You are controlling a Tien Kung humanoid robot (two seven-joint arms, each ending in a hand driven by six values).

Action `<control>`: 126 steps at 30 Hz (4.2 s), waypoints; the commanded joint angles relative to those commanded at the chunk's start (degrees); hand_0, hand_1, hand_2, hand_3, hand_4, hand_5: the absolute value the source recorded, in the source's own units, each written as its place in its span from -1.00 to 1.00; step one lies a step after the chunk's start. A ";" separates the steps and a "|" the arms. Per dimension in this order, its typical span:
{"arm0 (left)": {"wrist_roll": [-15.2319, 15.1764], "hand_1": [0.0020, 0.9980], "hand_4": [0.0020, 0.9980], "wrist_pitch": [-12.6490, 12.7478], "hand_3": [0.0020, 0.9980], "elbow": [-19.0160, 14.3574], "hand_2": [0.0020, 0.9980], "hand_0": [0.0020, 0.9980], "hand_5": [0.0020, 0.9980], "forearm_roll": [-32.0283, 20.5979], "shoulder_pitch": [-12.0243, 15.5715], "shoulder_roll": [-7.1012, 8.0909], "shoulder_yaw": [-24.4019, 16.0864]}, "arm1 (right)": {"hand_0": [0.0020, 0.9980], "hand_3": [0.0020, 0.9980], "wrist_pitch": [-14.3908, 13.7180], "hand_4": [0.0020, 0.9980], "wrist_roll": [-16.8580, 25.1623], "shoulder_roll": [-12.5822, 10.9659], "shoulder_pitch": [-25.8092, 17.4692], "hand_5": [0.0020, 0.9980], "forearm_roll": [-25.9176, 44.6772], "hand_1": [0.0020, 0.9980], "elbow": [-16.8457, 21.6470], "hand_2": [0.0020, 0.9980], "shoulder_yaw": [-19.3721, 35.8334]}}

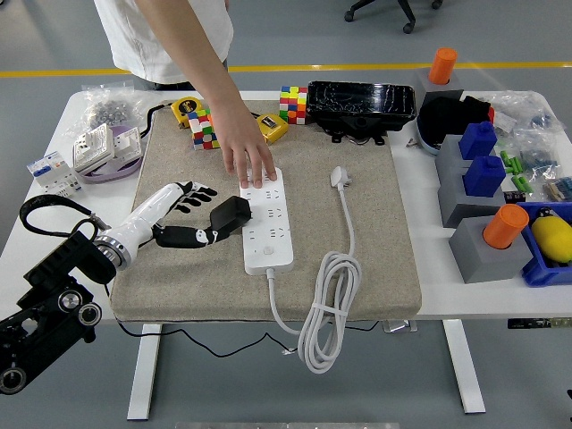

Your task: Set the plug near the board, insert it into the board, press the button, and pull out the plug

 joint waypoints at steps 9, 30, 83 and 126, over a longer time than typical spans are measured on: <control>0.46 0.59 0.60 -0.51 0.44 0.30 0.57 0.45 -0.23 -0.68 -1.41 -1.02 1.29 | 0.49 0.44 -0.06 0.99 0.03 -0.07 0.10 0.32 -0.21 0.43 0.66 0.44 0.14; 0.87 0.57 0.51 -1.93 0.35 2.85 0.54 0.42 -0.23 -2.06 -6.23 -4.89 4.23 | 0.49 0.44 -0.02 0.99 0.01 0.03 -0.11 0.32 -0.04 0.43 0.41 0.44 0.02; -1.13 0.46 0.52 -1.12 0.24 8.50 0.44 0.35 -0.22 -6.18 -13.30 -7.80 9.66 | 0.49 0.44 0.07 0.99 -0.01 -0.03 -0.51 0.32 0.22 0.43 0.68 0.44 0.00; -4.66 0.41 0.53 2.99 0.19 6.29 0.36 0.43 -0.23 -4.02 -11.11 -7.35 4.95 | 0.49 0.44 0.10 0.99 -0.02 -0.01 -0.86 0.32 0.32 0.43 0.72 0.44 0.11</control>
